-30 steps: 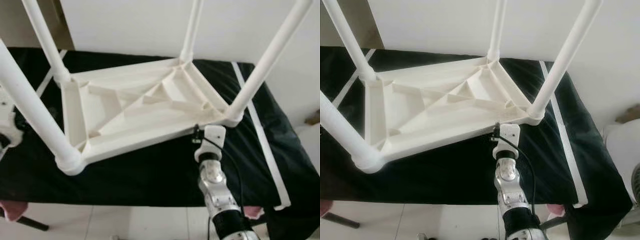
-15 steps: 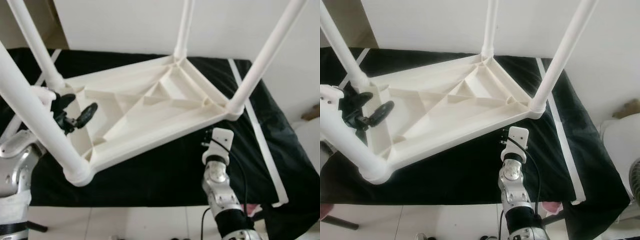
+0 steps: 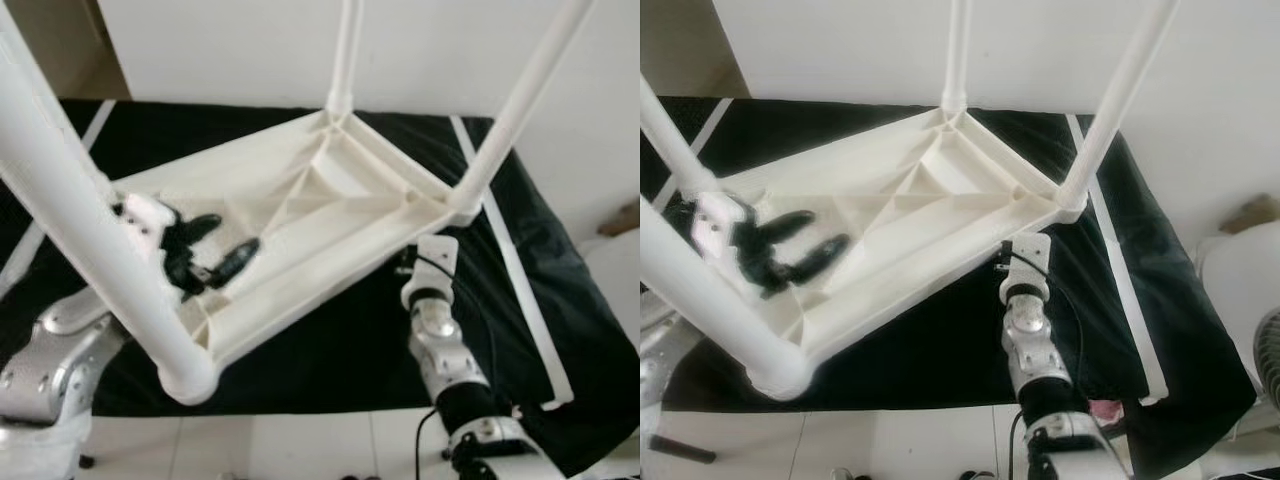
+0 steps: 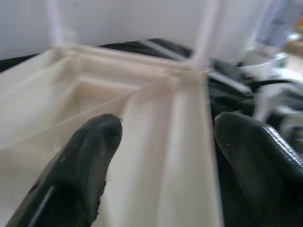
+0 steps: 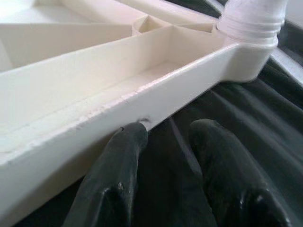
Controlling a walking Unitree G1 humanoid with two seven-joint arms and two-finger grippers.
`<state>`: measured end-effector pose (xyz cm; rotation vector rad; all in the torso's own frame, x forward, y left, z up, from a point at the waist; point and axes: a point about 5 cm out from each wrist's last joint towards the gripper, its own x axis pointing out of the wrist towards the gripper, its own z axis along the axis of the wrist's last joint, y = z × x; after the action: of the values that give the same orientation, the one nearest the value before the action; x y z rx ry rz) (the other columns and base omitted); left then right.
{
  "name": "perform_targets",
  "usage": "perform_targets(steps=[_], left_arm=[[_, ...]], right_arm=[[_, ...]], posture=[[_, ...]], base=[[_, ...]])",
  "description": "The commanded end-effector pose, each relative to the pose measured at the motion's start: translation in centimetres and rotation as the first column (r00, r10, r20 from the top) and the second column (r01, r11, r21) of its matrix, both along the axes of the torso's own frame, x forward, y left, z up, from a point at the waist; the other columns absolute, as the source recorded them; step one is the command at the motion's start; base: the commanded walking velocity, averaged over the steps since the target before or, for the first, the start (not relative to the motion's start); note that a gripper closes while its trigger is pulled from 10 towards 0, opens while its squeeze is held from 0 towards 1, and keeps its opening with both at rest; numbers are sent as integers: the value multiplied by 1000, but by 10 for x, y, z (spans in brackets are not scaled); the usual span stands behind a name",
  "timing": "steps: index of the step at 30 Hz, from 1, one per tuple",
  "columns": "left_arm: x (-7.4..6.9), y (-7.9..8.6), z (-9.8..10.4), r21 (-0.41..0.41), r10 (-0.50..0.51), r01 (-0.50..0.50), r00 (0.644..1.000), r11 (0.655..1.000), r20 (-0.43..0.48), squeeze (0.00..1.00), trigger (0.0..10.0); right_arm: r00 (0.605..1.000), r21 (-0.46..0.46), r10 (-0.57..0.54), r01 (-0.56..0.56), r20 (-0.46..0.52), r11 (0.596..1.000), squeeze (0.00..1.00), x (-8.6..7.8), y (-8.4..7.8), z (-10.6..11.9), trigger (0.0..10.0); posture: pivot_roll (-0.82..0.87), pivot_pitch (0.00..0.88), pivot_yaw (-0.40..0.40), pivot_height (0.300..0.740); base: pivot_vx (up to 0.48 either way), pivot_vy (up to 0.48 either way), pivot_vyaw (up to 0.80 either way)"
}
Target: Building children table
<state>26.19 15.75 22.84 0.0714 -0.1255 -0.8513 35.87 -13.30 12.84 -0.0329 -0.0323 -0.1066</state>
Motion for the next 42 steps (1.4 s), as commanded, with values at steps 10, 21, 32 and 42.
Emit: perform_targets(steps=[10, 21, 32, 42], left_arm=[[-19, -53, 3, -91, -165, 163, 986, 982, -19, 0, 10000], [-14, -11, -21, 56, -90, 96, 989, 994, -114, 0, 10000], [10, 52, -36, 290, 52, 4, 982, 957, -184, 0, 10000], [11, 72, -45, 422, -35, 146, 965, 895, -260, 0, 10000]], right_arm=[[999, 40, 37, -37, 9, 999, 0, 19, -11, 13, 10000], [998, 15, -34, 34, 58, 999, 0, 8, -42, 11, 10000], [994, -19, -10, 12, 109, 1000, 0, -16, -57, 5, 10000], [984, -56, 123, -116, 128, 992, 0, -44, -51, 5, 10000]], posture=[[-15, 114, -34, 740], [-24, 149, -29, 740], [-55, 165, 7, 740], [-64, 168, 12, 740]], base=[[0, 0, 0], [0, 0, 0], [0, 0, 0], [0, 0, 0]])
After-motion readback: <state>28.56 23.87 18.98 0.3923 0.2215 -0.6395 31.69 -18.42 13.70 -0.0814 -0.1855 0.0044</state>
